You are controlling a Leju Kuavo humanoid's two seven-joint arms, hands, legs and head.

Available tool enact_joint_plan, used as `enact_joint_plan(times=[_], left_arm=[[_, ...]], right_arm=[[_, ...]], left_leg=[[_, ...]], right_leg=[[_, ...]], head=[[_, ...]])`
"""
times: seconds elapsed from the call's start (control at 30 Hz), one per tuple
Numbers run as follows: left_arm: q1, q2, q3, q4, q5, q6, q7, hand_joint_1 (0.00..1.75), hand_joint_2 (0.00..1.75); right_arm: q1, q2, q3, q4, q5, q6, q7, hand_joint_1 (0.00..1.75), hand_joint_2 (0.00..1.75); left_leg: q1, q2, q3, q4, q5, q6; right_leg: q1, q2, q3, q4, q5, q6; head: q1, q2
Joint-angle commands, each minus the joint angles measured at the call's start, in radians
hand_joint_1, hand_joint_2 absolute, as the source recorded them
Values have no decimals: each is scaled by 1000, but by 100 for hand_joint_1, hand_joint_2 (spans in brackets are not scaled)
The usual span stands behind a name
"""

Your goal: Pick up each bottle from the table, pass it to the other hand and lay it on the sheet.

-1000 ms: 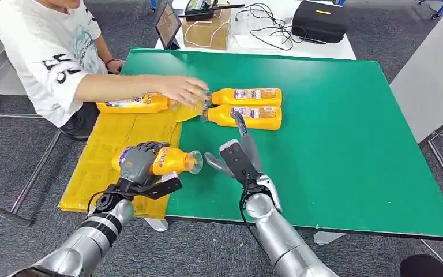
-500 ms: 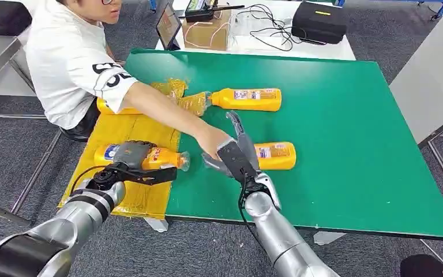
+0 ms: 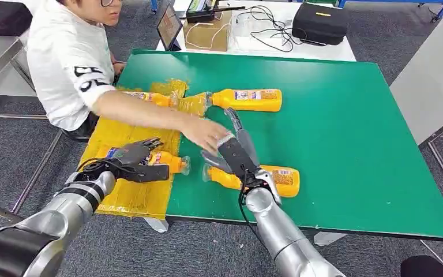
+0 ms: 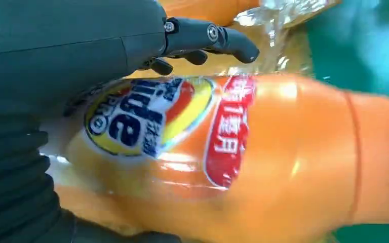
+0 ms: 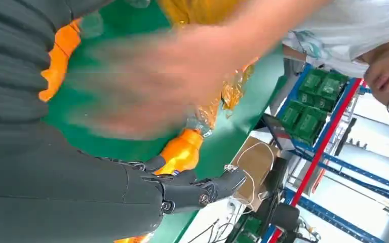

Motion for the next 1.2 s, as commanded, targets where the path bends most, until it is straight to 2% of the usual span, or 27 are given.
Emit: enact_joint_plan(times=[0.03, 0.1, 0.17, 0.2, 0.23, 0.37, 0.47, 0.63, 0.67, 0.87, 0.93, 1.03, 1.2], left_arm=[[114, 46, 142, 21, 153, -48, -207, 0, 175], [128, 45, 165, 2, 190, -35, -244, 0, 175], [202, 30, 191, -165, 373, -69, -258, 0, 175], [202, 30, 191, -165, 373, -69, -258, 0, 175], [260, 32, 170, -277, 518, -94, -258, 0, 175], [364, 32, 100, -463, 801, -67, -258, 0, 175], [384, 23, 72, -503, 869, -16, -258, 0, 175], [424, -23, 122, -594, 967, -25, -258, 0, 175], [433, -40, 153, -618, 986, -35, -258, 0, 175], [455, -118, 251, -689, 1017, -144, -258, 0, 175], [454, -127, 252, -687, 1014, -149, -258, 0, 175], [437, -152, 272, -660, 985, -135, -258, 0, 175], [432, -170, 287, -667, 1009, -209, -258, 0, 175]], right_arm=[[-58, -23, 16, 110, -19, 11, -22, 0, 175], [-58, -26, 17, 116, -23, 7, -27, 0, 175], [-58, -32, 30, 123, -6, -8, -37, 0, 175], [-58, -32, 30, 123, -6, -8, -37, 0, 175], [-58, -34, 37, 128, 4, -15, -37, 0, 0], [-47, -48, 57, 139, 35, -21, -15, 0, 0], [-26, -61, 70, 130, 66, -31, 6, 0, 0], [38, -101, 98, 88, 139, -41, 62, 0, 0], [56, -113, 103, 70, 168, -44, 90, 0, 175], [144, -191, 91, -26, 300, -62, 204, 0, 175], [156, -207, 83, -46, 307, -58, 206, 0, 175], [193, -245, 59, -112, 398, -36, 284, 0, 175], [191, -284, 47, -141, 515, 0, 358, 0, 175]], left_leg=[[0, 6, 6, -2, -2, -1], [0, 5, 6, -2, -1, -1], [0, 6, 6, -2, -1, -1], [0, 4, 5, -2, -1, -1], [1, 5, 7, -3, -2, -1], [-1, 3, 4, -2, -1, 0], [0, 2, 2, -1, -1, -1], [1, -1, 1, 0, -2, -1], [1, -1, -1, 0, -1, -1], [1, -3, -4, 0, -1, 0], [1, -3, -4, 1, -2, -1], [1, -4, -5, 1, -2, 0], [0, -2, -6, 1, -1, 0]], right_leg=[[1, 5, 4, -2, 0, -2], [0, 5, 3, -2, 0, -2], [0, 5, 4, -2, 0, -2], [0, 3, 3, -2, 0, -1], [1, 4, 5, -3, 0, -2], [-1, 2, 2, -1, 0, -1], [1, 0, 0, -2, -1, -2], [2, -2, 0, -2, -3, -2], [1, -3, -2, -2, -2, -2], [1, -4, -3, -2, -2, -2], [2, -4, -2, -2, -3, -2], [1, -5, -3, -2, -3, -2], [1, -3, -6, -2, -2, -1]], head=[[0, 0], [0, 0], [0, 0], [0, 0], [0, 0], [0, 0], [0, 0], [0, 0], [0, 0], [0, 0], [0, 0], [0, 0], [0, 0]])
